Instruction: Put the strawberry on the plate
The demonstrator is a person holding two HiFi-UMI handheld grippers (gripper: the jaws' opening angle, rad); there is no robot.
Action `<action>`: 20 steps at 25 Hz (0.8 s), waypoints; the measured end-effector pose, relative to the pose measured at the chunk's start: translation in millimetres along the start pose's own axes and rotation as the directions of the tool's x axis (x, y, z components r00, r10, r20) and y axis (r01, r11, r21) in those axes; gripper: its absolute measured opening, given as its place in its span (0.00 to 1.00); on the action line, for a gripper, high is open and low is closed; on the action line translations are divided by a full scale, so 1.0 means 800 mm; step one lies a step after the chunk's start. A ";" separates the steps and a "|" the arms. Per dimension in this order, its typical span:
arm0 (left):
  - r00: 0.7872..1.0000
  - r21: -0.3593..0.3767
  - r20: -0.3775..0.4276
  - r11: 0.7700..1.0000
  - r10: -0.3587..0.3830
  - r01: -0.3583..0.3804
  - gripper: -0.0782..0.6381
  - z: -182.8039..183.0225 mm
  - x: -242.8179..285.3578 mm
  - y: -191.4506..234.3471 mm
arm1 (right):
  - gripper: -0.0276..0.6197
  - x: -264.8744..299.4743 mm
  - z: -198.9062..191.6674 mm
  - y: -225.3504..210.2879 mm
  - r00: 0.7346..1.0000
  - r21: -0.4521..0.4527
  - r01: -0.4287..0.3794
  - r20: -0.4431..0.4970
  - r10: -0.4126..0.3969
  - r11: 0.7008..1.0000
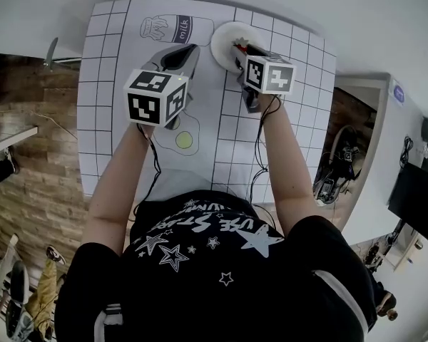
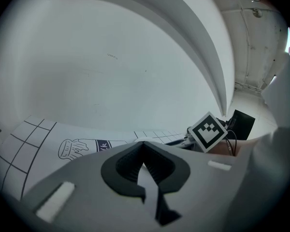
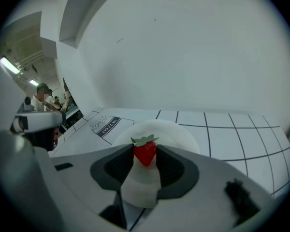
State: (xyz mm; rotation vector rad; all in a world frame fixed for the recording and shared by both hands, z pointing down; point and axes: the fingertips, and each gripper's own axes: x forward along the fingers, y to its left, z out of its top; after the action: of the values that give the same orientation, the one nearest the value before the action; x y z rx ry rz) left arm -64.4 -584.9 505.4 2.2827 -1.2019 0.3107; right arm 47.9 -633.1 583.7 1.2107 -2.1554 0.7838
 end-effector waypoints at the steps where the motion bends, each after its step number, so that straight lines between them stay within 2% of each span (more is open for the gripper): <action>1: 1.000 -0.001 -0.001 1.000 0.000 0.000 0.12 -0.001 0.000 0.000 | 0.28 0.001 -0.001 0.000 1.000 -0.007 0.005 -0.011 -0.005 1.000; 10: 1.000 -0.010 0.003 1.000 0.003 -0.003 0.12 -0.001 -0.002 0.002 | 0.28 0.006 -0.006 0.001 0.998 -0.033 0.017 -0.067 -0.019 0.999; 20: 1.000 -0.013 0.009 1.000 -0.001 0.001 0.12 0.000 -0.006 0.001 | 0.29 0.004 -0.001 0.008 0.999 -0.035 -0.003 -0.046 0.002 0.999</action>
State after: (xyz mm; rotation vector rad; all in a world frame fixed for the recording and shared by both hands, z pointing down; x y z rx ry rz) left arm -67.8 -582.3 503.5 2.2761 -1.2041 0.2916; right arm 41.2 -631.8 585.3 1.1618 -2.1253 0.7644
